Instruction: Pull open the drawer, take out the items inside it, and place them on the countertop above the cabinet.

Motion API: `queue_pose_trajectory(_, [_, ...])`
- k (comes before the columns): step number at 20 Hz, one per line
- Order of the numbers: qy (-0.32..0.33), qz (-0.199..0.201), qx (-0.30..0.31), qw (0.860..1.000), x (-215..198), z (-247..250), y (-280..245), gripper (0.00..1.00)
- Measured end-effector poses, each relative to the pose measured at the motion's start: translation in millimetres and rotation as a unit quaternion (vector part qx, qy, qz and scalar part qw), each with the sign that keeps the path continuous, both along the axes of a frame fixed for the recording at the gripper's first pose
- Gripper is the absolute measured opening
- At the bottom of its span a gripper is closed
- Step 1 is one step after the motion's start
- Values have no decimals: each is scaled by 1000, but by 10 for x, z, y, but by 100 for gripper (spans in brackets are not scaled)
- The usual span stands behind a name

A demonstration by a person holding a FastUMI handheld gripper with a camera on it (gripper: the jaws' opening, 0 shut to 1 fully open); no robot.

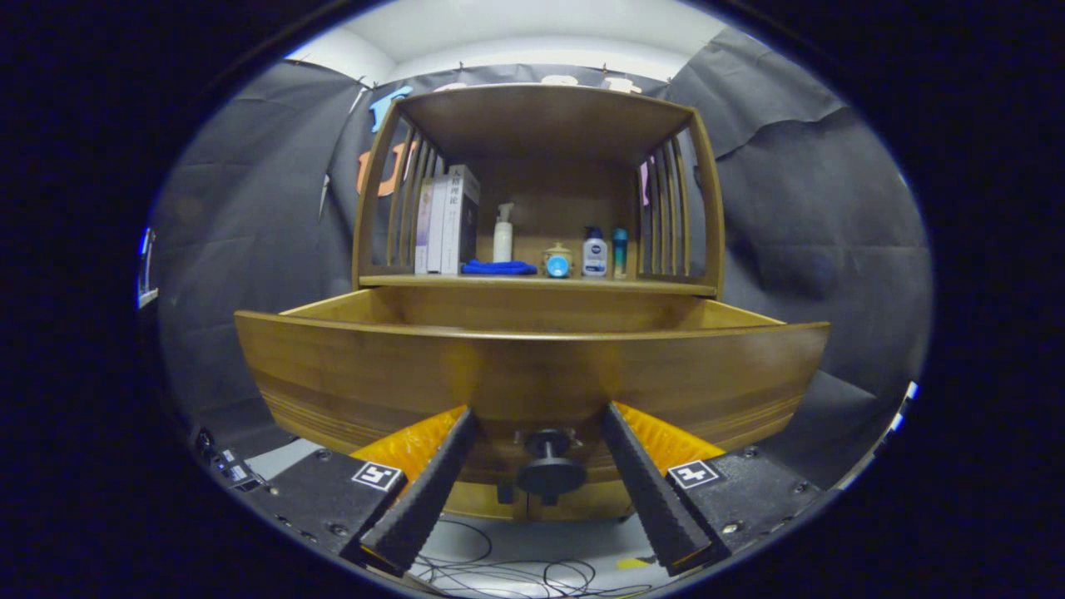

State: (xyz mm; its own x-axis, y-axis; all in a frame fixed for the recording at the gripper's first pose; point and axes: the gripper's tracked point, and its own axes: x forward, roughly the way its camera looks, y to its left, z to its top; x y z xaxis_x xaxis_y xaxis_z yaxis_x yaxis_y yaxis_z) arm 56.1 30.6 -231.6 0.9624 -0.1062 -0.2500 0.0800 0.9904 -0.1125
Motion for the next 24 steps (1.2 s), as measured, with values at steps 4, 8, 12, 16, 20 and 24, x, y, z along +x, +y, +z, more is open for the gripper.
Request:
queue_pose_trajectory(4, [-5,-2,9,1000,120,4,9,100])
queue_pose_trajectory(8, [-1,-4,18,1000,340,35,12,100])
queue_pose_trajectory(12, [-9,-4,-3,1000,657,82,-9,100])
queue_pose_trajectory(16, [-12,-3,-15,1000,891,88,-20,100])
queue_pose_trajectory(20, [-15,-2,-27,1000,1088,65,-45,100])
queue_pose_trajectory(24, [-18,-2,-27,999,1322,47,-61,100])
